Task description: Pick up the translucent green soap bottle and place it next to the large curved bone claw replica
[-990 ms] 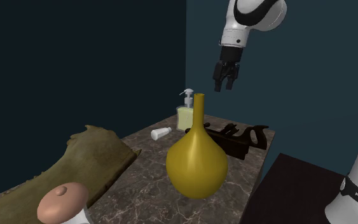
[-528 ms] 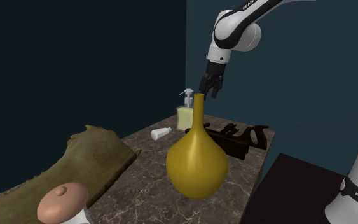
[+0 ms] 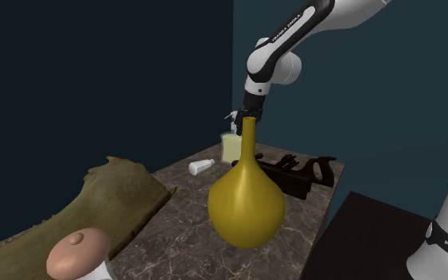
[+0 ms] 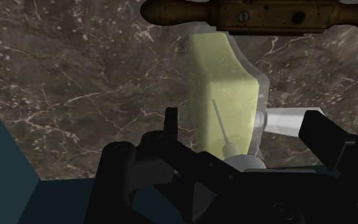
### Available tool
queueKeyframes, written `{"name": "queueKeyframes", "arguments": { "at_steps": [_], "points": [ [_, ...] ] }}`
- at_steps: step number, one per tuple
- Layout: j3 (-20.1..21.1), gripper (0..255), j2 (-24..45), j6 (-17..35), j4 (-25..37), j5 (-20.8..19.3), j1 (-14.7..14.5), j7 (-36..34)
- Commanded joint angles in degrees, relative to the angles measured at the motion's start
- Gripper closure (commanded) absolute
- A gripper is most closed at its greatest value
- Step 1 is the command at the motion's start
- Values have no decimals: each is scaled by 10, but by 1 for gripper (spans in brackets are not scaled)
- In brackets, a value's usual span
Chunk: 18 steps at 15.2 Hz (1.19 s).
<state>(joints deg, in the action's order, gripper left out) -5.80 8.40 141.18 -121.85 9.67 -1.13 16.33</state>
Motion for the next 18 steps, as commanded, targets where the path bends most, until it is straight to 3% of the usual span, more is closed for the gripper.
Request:
{"name": "queueKeyframes", "arguments": {
  "at_steps": [1, 6, 14, 15, 18],
  "points": [
    [2, 0, 15, 13, 3, 4, 0, 4],
    [5, 0, 43, 41, 4, 13, 0, 10],
    [5, 0, 43, 41, 4, 13, 0, 10],
    [5, 255, 43, 41, 4, 13, 0, 10],
    [5, 255, 43, 41, 4, 13, 0, 10]
  ]
}}
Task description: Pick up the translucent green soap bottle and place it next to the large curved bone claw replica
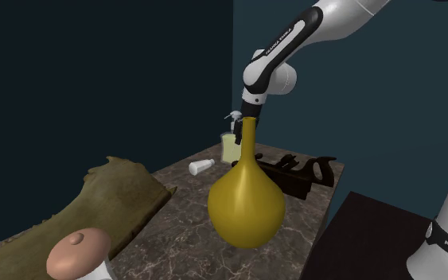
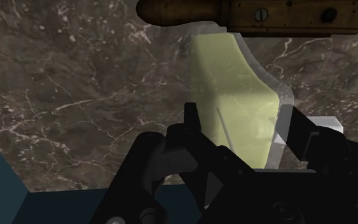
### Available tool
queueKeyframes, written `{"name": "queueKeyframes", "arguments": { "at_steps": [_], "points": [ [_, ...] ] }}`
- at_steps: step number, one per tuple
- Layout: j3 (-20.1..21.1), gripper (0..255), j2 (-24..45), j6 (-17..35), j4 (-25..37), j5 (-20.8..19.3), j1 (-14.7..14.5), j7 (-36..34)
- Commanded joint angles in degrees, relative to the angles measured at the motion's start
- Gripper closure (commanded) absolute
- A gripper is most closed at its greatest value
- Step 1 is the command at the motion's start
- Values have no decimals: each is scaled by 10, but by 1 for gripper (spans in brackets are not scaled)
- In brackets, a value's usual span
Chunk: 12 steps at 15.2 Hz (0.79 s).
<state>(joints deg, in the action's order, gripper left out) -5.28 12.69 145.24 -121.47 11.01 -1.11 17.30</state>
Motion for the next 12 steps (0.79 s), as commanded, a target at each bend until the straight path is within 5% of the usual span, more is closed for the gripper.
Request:
{"name": "queueKeyframes", "arguments": {
  "at_steps": [1, 12],
  "points": [
    [0, 255, 0, 0, 0, 0, 0, 0],
    [-4, 255, -28, -41, 13, -12, -2, -12]
  ]
}}
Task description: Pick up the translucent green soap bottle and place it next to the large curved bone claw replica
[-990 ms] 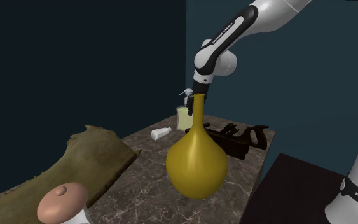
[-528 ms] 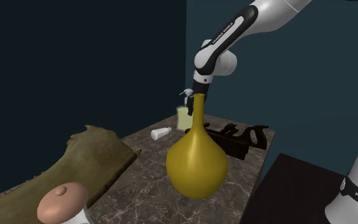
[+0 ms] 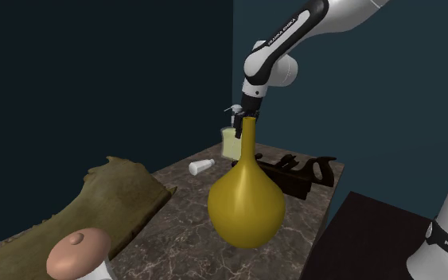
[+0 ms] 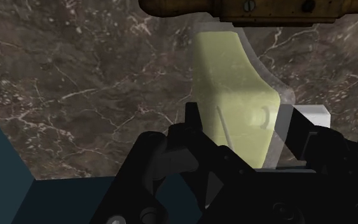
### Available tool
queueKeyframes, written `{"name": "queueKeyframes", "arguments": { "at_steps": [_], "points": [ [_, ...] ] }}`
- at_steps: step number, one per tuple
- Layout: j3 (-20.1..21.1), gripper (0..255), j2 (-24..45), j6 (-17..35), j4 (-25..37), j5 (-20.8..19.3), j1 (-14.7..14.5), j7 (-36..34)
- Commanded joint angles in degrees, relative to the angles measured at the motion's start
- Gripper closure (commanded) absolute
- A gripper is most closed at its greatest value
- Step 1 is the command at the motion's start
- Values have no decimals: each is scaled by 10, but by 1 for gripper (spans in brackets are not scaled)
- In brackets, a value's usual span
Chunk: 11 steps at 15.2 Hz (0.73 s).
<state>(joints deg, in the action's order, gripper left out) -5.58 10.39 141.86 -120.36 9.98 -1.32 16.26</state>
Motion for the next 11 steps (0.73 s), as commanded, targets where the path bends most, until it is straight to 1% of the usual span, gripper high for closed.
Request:
{"name": "queueKeyframes", "arguments": {
  "at_steps": [1, 11],
  "points": [
    [-1, 255, -9, -14, 5, -4, 0, -3],
    [-5, 255, -46, -84, 38, -19, -1, -19]
  ]
}}
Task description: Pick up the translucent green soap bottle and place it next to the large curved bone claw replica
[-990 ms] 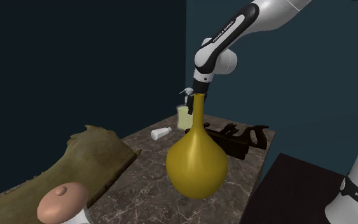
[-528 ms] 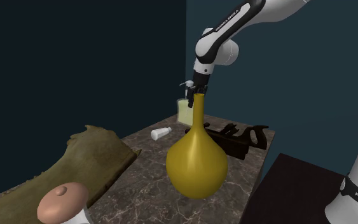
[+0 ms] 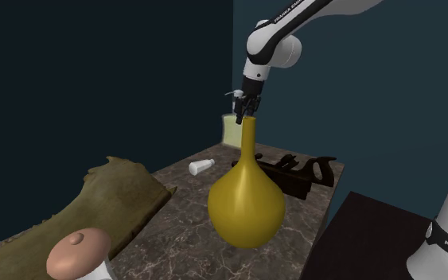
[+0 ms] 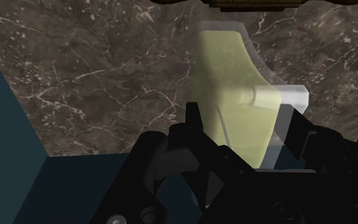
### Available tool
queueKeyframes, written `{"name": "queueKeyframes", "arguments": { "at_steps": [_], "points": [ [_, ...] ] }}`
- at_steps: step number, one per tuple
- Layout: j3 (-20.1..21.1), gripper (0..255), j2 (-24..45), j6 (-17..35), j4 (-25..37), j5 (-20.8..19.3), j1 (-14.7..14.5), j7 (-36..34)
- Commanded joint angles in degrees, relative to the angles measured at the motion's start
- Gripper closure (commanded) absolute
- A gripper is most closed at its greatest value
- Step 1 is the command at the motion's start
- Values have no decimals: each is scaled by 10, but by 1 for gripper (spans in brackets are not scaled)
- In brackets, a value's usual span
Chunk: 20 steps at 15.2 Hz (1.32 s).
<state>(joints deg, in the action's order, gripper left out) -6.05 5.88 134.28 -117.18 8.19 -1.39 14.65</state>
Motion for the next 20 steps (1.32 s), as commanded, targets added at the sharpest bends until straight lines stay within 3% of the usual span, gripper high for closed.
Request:
{"name": "queueKeyframes", "arguments": {
  "at_steps": [1, 20],
  "points": [
    [0, 255, -5, -15, 11, -3, -1, -4],
    [-2, 255, -43, -154, 112, -20, 0, -24]
  ]
}}
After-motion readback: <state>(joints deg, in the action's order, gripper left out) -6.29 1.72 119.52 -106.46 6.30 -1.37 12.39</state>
